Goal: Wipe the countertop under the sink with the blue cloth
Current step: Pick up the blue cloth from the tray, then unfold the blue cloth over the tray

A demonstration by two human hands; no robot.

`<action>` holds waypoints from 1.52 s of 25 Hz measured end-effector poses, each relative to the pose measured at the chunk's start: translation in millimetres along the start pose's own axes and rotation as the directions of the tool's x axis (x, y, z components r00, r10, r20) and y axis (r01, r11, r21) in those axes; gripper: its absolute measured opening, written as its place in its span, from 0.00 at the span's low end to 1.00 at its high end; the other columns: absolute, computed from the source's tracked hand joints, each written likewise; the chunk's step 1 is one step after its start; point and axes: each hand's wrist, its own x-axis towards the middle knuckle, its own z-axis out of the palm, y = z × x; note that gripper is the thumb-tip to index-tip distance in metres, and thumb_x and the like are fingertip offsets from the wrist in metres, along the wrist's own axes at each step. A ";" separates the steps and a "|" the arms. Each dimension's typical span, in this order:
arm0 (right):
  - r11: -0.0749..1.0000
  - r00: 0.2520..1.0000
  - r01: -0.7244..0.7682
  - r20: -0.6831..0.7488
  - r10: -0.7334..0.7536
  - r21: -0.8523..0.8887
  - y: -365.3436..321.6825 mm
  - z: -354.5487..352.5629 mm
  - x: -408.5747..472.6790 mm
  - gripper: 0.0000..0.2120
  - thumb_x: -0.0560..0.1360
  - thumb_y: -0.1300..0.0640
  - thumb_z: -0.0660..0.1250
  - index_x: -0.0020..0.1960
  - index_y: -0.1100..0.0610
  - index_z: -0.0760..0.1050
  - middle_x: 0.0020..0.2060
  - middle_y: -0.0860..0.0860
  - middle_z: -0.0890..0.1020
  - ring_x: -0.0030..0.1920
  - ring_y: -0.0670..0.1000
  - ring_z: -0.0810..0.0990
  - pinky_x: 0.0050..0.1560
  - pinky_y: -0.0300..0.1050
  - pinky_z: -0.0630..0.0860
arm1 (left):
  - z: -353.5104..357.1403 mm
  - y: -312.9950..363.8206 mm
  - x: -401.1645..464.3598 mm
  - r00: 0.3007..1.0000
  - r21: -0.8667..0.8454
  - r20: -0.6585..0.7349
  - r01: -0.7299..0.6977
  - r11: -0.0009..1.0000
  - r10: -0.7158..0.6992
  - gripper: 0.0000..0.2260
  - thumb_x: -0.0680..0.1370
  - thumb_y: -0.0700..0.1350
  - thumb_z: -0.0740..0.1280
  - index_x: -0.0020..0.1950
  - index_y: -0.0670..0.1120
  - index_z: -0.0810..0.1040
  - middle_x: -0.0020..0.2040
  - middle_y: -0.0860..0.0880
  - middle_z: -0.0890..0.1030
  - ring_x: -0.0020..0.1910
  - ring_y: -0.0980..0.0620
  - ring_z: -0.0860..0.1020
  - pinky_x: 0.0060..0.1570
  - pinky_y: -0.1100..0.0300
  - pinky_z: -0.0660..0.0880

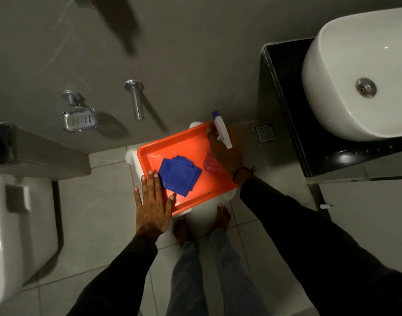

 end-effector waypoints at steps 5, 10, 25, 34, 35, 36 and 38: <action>0.977 0.981 0.195 -0.007 -0.196 -0.086 35.6 -5.0 -11.6 0.13 0.77 0.49 0.71 0.46 0.30 0.72 0.35 0.46 0.79 0.36 0.45 0.82 0.39 0.41 0.80 | -2.5 0.7 1.5 1.000 0.002 0.019 -0.002 1.000 0.002 0.37 0.82 0.63 0.49 0.83 0.46 0.39 0.84 0.46 0.40 0.84 0.43 0.42 0.80 0.38 0.45; 0.987 0.980 -0.054 0.182 0.082 -0.151 41.6 -24.3 -27.6 0.30 0.66 0.37 0.77 0.64 0.39 0.69 0.59 0.44 0.80 0.58 0.47 0.81 0.60 0.49 0.80 | -17.0 7.4 4.1 0.998 0.118 0.068 -0.019 0.993 0.011 0.37 0.82 0.63 0.49 0.83 0.44 0.41 0.84 0.43 0.43 0.84 0.40 0.44 0.80 0.35 0.44; 0.756 0.728 -0.641 0.210 0.653 -0.129 68.0 76.4 -69.7 0.12 0.71 0.61 0.75 0.53 0.64 0.83 0.50 0.60 0.86 0.46 0.55 0.82 0.49 0.54 0.80 | -49.3 33.2 100.7 0.969 -0.294 0.248 0.082 0.952 -0.007 0.28 0.76 0.38 0.69 0.74 0.35 0.64 0.66 0.34 0.74 0.62 0.34 0.76 0.60 0.48 0.74; 0.537 0.495 -0.842 0.458 0.738 0.045 33.7 15.2 -80.1 0.13 0.73 0.62 0.73 0.56 0.53 0.80 0.45 0.51 0.78 0.36 0.48 0.72 0.32 0.40 0.63 | -98.2 42.8 66.2 0.859 -0.717 0.501 0.482 0.504 -0.107 0.19 0.73 0.31 0.71 0.64 0.36 0.80 0.63 0.39 0.83 0.65 0.36 0.80 0.62 0.50 0.78; 0.567 0.497 -0.824 0.479 0.724 -0.003 30.4 -3.6 -83.9 0.13 0.73 0.61 0.74 0.55 0.52 0.80 0.43 0.50 0.79 0.34 0.47 0.71 0.31 0.39 0.62 | -106.1 48.0 52.8 0.838 -0.723 0.537 0.515 0.460 -0.094 0.20 0.73 0.31 0.71 0.65 0.35 0.80 0.65 0.37 0.82 0.66 0.35 0.79 0.66 0.46 0.76; 0.598 0.506 -0.801 0.496 0.705 -0.032 29.2 -22.7 -88.2 0.13 0.72 0.60 0.75 0.55 0.53 0.80 0.42 0.49 0.79 0.33 0.46 0.70 0.31 0.39 0.61 | -111.7 56.1 38.4 0.816 -0.724 0.574 0.543 0.426 -0.064 0.20 0.74 0.31 0.71 0.67 0.35 0.79 0.67 0.36 0.80 0.66 0.35 0.79 0.67 0.44 0.76; 0.656 0.557 -0.754 0.498 0.665 -0.035 32.4 -65.0 -97.4 0.17 0.70 0.58 0.78 0.57 0.60 0.82 0.43 0.51 0.81 0.33 0.47 0.70 0.29 0.38 0.60 | -116.8 81.8 9.2 0.782 -0.730 0.623 0.576 0.367 0.012 0.20 0.76 0.31 0.68 0.69 0.34 0.76 0.68 0.34 0.79 0.64 0.36 0.80 0.63 0.46 0.78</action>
